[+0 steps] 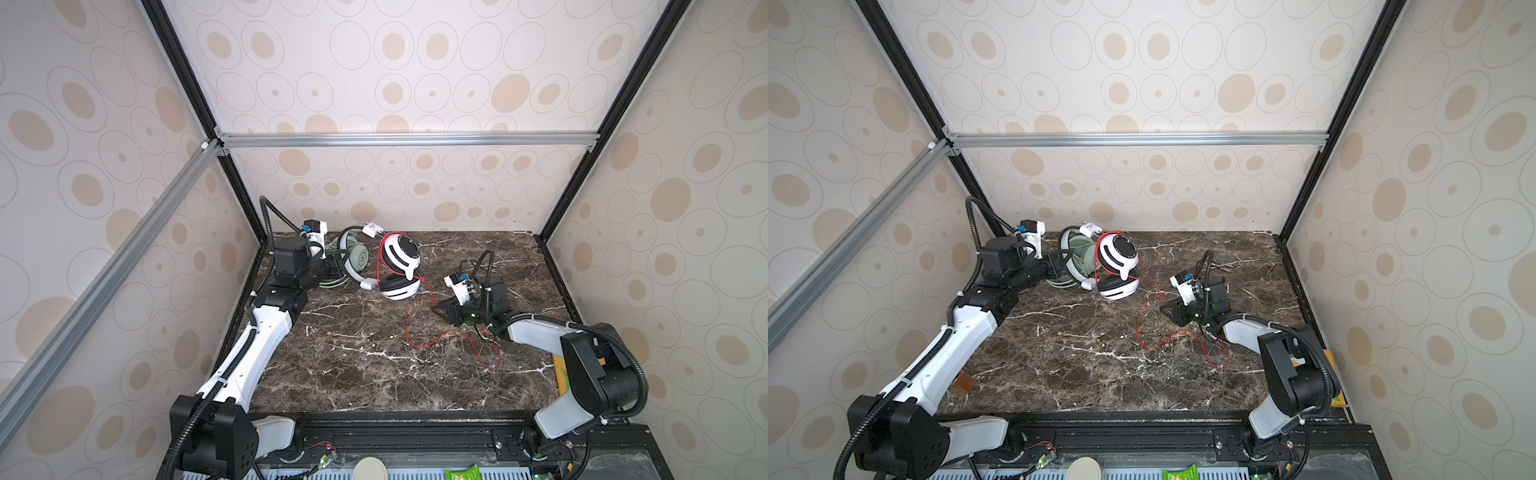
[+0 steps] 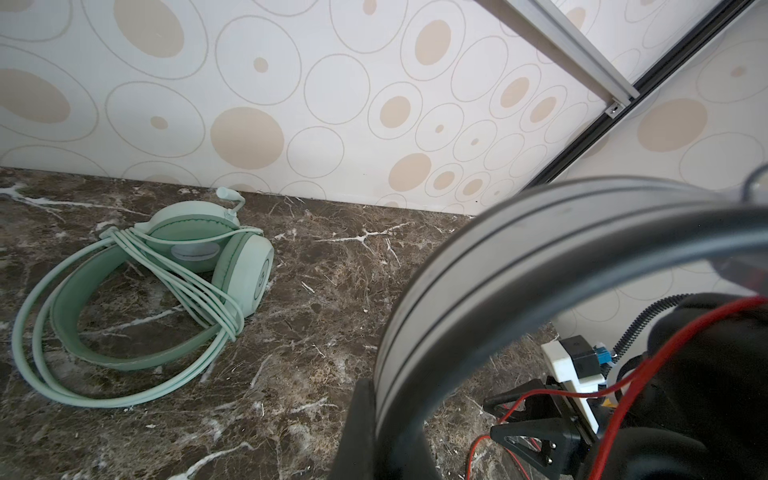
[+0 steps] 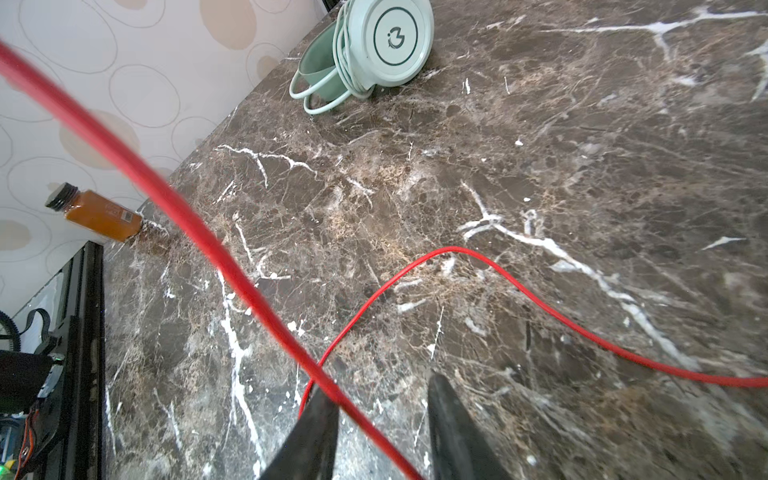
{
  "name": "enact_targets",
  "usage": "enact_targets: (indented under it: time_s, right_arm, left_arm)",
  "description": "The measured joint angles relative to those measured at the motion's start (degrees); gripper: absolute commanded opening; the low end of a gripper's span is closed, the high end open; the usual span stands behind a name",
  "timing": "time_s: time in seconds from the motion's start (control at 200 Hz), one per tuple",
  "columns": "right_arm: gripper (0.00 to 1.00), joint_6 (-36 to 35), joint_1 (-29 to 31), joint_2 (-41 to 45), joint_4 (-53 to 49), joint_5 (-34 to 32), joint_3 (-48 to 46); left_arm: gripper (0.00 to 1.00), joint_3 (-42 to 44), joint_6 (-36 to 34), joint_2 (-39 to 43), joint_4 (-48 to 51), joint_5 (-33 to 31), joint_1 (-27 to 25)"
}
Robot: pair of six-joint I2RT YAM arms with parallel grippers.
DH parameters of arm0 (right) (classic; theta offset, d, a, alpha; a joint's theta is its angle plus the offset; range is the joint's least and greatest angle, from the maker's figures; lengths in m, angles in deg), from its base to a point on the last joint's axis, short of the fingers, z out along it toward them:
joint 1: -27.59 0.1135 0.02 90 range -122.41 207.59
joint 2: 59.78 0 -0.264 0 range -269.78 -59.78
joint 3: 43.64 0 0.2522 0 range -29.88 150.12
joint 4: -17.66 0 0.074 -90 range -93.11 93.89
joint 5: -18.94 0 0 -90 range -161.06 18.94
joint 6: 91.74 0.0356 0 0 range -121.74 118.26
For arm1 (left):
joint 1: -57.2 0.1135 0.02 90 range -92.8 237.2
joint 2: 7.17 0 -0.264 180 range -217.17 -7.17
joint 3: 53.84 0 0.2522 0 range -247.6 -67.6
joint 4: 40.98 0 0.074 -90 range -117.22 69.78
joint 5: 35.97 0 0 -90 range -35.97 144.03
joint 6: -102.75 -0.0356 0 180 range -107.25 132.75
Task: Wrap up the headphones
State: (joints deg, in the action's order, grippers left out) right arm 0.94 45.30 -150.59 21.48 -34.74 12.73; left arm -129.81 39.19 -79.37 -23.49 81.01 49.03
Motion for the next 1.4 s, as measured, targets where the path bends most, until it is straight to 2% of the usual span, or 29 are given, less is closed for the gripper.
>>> enact_targets:
  time_s: [0.15,0.29,0.37,0.675,0.815,0.915,1.145,1.4]
  right_arm:
    - [0.31,-1.0,0.1,-0.9,-2.2,-0.1,1.3]
    - [0.09,-2.8,0.7,-1.3,-4.5,-0.5,2.1]
    - [0.00,-3.5,1.3,-1.3,-6.1,-0.8,2.7]
    - [0.00,-7.0,4.4,0.5,-9.0,-5.2,3.5]
    - [0.00,-7.7,6.4,2.1,-9.3,-6.8,3.5]
    - [0.00,-8.3,9.1,4.3,-11.0,-9.1,3.4]
    - [0.00,-11.3,20.3,14.5,-18.5,-17.4,3.3]
    - [0.00,-14.7,32.8,24.7,-30.6,-27.5,5.6]
  left_arm:
    - [0.00,0.4,1.4,0.0,-0.8,1.7,1.0]
    - [0.00,1.7,4.4,0.0,-3.4,4.2,1.8]
    - [0.00,2.5,7.5,-0.2,-5.4,6.6,1.9]
    - [0.00,5.0,28.8,-3.6,-23.9,20.4,1.8]
    - [0.00,4.9,33.9,-4.4,-25.1,21.0,1.8]
    - [0.00,2.6,33.8,-3.9,-18.7,16.2,1.6]
    - [0.00,-7.0,29.4,0.1,3.7,-7.4,-0.6]
    - [0.00,-8.3,26.3,0.4,14.2,-24.0,-3.0]
